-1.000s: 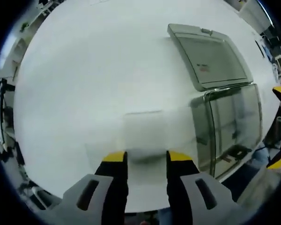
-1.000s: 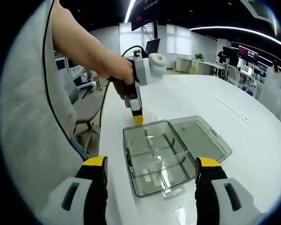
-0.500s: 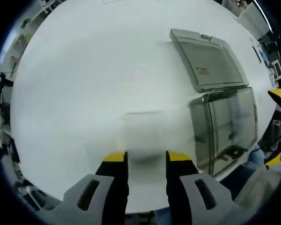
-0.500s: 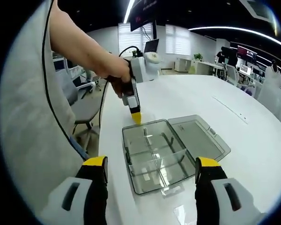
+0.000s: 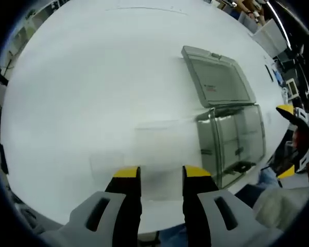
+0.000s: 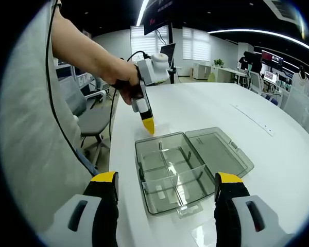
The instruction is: Insert the divider into the dual guide fixture by aligning both edges with the guide slots and pushing it downward to the bottom, including one-sided entry, uneven engagement, binding, and posture correction.
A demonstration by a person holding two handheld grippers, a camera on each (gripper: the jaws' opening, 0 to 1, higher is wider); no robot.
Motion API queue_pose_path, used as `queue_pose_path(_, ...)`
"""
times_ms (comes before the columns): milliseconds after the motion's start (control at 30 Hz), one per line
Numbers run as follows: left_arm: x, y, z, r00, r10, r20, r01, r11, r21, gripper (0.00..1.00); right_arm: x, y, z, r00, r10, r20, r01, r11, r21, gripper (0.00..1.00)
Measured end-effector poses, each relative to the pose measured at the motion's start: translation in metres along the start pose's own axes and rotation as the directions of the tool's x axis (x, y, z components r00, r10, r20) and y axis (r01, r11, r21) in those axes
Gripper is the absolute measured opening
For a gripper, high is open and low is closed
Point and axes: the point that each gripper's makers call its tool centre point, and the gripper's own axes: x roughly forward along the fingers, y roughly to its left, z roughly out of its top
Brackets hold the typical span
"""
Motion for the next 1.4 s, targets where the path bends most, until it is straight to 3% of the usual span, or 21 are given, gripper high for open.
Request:
queue_pose_path(300,-0.008,-0.013,0.001,0.993,-0.11,0.044,0.111,0.994,-0.022,0.26,0.002,0.001,0.005,1.0,0.013,0.012,-0.013,1.0,0.008,0.74)
queue_pose_path(567,-0.021,-0.036,0.01,0.97,-0.23,0.081,0.232,0.973,-0.011,0.26,0.0,-0.001,0.009,0.999,0.023,0.028,-0.024,0.999,0.025,0.73)
queue_pose_path(667,-0.024,-0.044,0.012,0.958,-0.271,0.09,0.274,0.962,-0.014,0.26,-0.001,-0.001,0.011,0.999,0.028,0.036,-0.029,0.999,0.038,0.73)
queue_pose_path(767,-0.029,-0.056,0.013,0.939,-0.33,0.102,0.333,0.943,-0.02,0.26,-0.001,-0.001,0.012,0.999,0.03,0.042,-0.032,0.999,0.043,0.73)
queue_pose_path(900,-0.032,-0.061,0.014,0.926,-0.361,0.11,0.365,0.931,-0.015,0.26,-0.001,-0.001,0.013,0.998,0.035,0.044,-0.037,0.998,0.045,0.72)
queue_pose_path(1100,-0.039,-0.076,0.015,0.888,-0.444,0.122,0.448,0.894,-0.007,0.26,-0.001,-0.003,0.014,0.998,0.04,0.056,-0.043,0.997,0.064,0.72)
queue_pose_path(1167,-0.041,-0.082,0.017,0.869,-0.478,0.13,0.482,0.876,-0.002,0.26,-0.001,-0.004,0.015,0.997,0.041,0.061,-0.045,0.997,0.069,0.71)
queue_pose_path(1267,-0.042,-0.084,0.016,0.866,-0.483,0.126,0.487,0.873,-0.005,0.26,-0.002,-0.005,0.017,0.997,0.042,0.068,-0.047,0.996,0.077,0.71)
queue_pose_path(1400,-0.044,-0.09,0.019,0.85,-0.511,0.129,0.515,0.857,0.006,0.26,-0.002,-0.007,0.019,0.995,0.048,0.083,-0.057,0.993,0.101,0.71)
